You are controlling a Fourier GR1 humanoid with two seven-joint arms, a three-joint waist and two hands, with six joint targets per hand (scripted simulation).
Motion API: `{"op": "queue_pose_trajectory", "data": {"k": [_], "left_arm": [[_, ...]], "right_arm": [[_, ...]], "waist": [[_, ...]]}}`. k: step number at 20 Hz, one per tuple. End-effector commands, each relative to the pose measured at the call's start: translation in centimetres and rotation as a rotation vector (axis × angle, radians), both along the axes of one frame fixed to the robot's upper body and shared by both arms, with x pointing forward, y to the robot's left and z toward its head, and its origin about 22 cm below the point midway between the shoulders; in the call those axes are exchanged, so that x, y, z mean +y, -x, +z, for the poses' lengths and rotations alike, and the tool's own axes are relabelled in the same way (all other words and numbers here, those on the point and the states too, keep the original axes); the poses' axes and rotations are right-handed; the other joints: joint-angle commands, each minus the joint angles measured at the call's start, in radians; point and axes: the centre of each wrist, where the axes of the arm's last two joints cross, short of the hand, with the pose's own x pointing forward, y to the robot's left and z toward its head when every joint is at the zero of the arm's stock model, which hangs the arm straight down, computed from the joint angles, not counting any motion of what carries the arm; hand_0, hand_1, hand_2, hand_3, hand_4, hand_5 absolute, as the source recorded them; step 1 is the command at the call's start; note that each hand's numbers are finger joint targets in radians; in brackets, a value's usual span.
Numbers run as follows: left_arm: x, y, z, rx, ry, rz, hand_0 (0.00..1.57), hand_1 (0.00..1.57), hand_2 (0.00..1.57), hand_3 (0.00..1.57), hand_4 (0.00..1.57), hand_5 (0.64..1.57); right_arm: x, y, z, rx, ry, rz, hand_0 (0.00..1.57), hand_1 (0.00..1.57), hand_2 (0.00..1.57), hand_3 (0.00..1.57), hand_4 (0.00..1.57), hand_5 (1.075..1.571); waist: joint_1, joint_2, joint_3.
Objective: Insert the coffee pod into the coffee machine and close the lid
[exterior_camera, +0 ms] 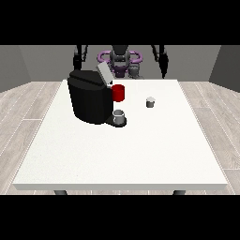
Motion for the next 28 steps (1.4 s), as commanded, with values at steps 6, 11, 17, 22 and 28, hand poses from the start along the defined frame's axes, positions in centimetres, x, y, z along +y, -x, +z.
{"op": "queue_pose_trajectory", "data": {"k": [6,11,17,22,28], "left_arm": [[-1.8,0.1,-1.3,-0.137,0.064,-0.095,0.00,0.00,0.00,0.00,0.30,1.571],[-1.6,0.2,-2.1,-0.148,-0.026,-0.065,0.00,0.00,0.00,0.00,0.24,1.571],[2.5,-3.8,2.7,-0.135,-0.238,-0.048,0.00,0.00,0.00,0.00,0.00,1.571],[4.1,-5.2,1.9,-0.019,-0.228,-0.076,0.00,0.00,0.00,0.00,0.00,1.571],[4.6,-8.8,2.9,0.013,-0.298,-0.057,0.00,0.00,0.00,0.00,0.00,1.571]], "right_arm": [[-1.8,-1.7,1.0,0.005,0.001,-0.037,0.00,0.00,0.00,0.00,0.13,1.571],[-1.5,0.0,-0.9,-0.147,-0.059,-0.199,0.00,0.00,0.00,0.00,0.18,1.571],[0.9,-0.9,0.5,-0.173,-0.070,-0.163,0.00,0.00,0.00,0.00,0.16,1.571],[0.3,-0.5,-0.3,-0.177,-0.073,-0.143,0.00,0.00,0.00,0.00,0.19,1.571],[2.7,-2.1,1.1,-0.196,-0.097,-0.090,0.00,0.00,0.00,0.00,0.28,1.571]], "waist": [[0.008,-0.050,0.0083],[-0.042,-0.055,0.0087],[-0.085,-0.036,0.0087],[-0.096,-0.014,0.0085],[-0.144,0.057,0.0084]]}}
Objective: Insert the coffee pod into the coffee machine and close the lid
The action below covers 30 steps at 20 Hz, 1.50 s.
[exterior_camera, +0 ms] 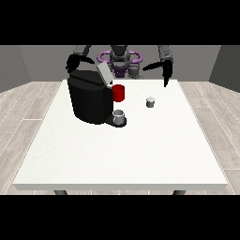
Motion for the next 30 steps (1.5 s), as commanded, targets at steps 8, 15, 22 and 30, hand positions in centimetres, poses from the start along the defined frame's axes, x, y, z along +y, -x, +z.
{"op": "queue_pose_trajectory", "data": {"k": [8,15,22,30], "left_arm": [[1.4,-3.7,-1.1,0.088,-0.074,0.062,0.00,0.00,0.00,0.00,0.00,1.571],[0.5,-4.7,-1.6,0.084,-0.214,0.017,0.00,0.00,0.00,0.00,0.00,1.571],[1.9,-5.5,-2.0,0.229,-0.255,0.030,0.45,0.45,0.61,0.30,0.00,1.571],[2.1,-4.4,-4.6,0.245,-0.464,0.019,0.58,0.58,0.72,0.47,0.00,1.571]], "right_arm": [[1.3,-2.5,2.0,-0.012,0.012,0.027,0.00,0.00,0.00,0.00,0.40,1.571],[1.1,-5.1,3.8,-0.022,0.047,-0.022,0.00,0.00,0.00,0.00,0.43,1.571],[0.8,-2.9,-0.3,0.085,0.059,-0.003,0.00,0.00,0.00,0.00,0.36,1.571],[1.4,-4.6,2.0,0.058,0.034,-0.006,0.00,0.00,0.00,0.00,0.45,1.571]], "waist": [[-0.032,0.115,-0.0002],[-0.010,0.160,-0.0003],[-0.027,0.061,0.0000],[-0.026,0.105,-0.0001]]}}
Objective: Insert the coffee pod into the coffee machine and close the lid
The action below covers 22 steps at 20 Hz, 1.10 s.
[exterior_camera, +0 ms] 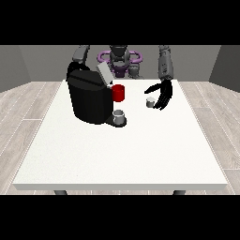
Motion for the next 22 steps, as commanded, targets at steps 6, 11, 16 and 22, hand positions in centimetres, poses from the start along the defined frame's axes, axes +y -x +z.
{"op": "queue_pose_trajectory", "data": {"k": [6,11,16,22], "left_arm": [[0.6,0.3,-1.4,-0.047,-0.175,-0.015,0.65,0.65,0.79,0.53,0.00,1.571],[-0.1,-1.9,0.7,-0.139,-0.176,0.007,0.69,0.69,0.85,0.65,0.29,1.571],[-0.4,-1.4,-0.1,-0.165,-0.252,0.000,0.92,0.92,1.04,0.83,0.36,1.571],[1.2,-1.8,0.1,-0.095,-0.343,0.002,1.03,1.03,1.11,0.89,0.29,1.571]], "right_arm": [[0.4,0.7,0.3,0.028,0.007,0.017,0.00,0.00,0.00,0.00,0.49,1.571],[1.2,-0.7,1.3,-0.056,-0.028,0.013,0.00,0.00,0.00,0.00,0.50,1.571],[-1.8,-0.2,-0.9,-0.055,-0.059,0.000,0.00,0.00,0.00,0.00,0.52,1.571],[1.0,-0.5,1.8,-0.036,-0.040,0.035,0.00,0.00,0.00,0.00,0.40,1.571]], "waist": [[-0.039,0.000,-0.0004],[-0.025,0.054,-0.0002],[-0.009,0.054,0.0003],[-0.049,0.050,-0.0003]]}}
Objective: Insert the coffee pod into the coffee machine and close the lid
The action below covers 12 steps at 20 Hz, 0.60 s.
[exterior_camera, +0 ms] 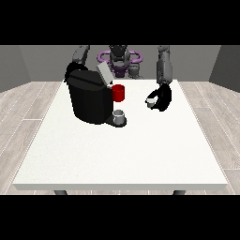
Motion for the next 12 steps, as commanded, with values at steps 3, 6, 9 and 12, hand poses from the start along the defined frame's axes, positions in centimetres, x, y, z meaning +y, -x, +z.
{"op": "queue_pose_trajectory", "data": {"k": [3,6,9,12], "left_arm": [[0.7,0.9,-1.2,-0.006,-0.045,-0.039,1.23,1.23,1.36,1.31,0.47,1.571],[0.5,-1.5,2.4,-0.028,0.015,-0.080,1.42,1.42,1.46,1.42,0.56,1.571],[-2.2,-2.3,3.4,-0.025,-0.006,-0.202,1.45,1.45,1.45,1.39,0.62,1.571],[-3.3,-3.2,4.7,-0.069,0.009,-0.221,1.34,1.34,1.40,1.36,0.59,1.571]], "right_arm": [[-1.2,1.9,-2.5,0.042,-0.005,-0.009,0.00,0.00,0.00,0.00,0.45,1.571],[-0.1,0.6,-1.2,0.033,-0.023,-0.008,0.00,0.00,0.00,0.00,0.44,1.571],[-2.3,0.7,-3.5,0.080,-0.012,-0.042,0.00,0.00,0.00,0.00,0.49,1.571],[-2.4,-0.2,-2.0,0.082,-0.014,-0.008,0.00,0.00,0.00,0.00,0.47,1.571]], "waist": [[0.001,-0.025,-0.0019],[0.005,-0.029,-0.0020],[0.046,-0.087,-0.0014],[0.025,-0.088,-0.0016]]}}
